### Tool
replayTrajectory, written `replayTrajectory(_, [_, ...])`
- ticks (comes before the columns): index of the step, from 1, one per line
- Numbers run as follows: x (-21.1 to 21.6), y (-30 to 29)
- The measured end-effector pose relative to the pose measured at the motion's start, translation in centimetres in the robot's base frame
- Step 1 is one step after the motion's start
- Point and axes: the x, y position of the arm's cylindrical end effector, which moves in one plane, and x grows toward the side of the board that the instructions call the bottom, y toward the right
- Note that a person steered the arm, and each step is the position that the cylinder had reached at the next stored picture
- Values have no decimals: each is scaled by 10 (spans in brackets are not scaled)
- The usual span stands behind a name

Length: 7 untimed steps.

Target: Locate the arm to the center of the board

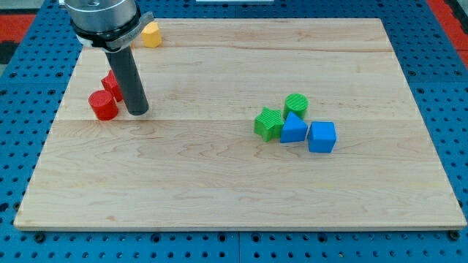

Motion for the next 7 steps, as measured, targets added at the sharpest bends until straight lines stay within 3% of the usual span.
replayTrajectory(4, [15,9])
replayTrajectory(5, [-22,67])
replayTrajectory(7, [-30,224])
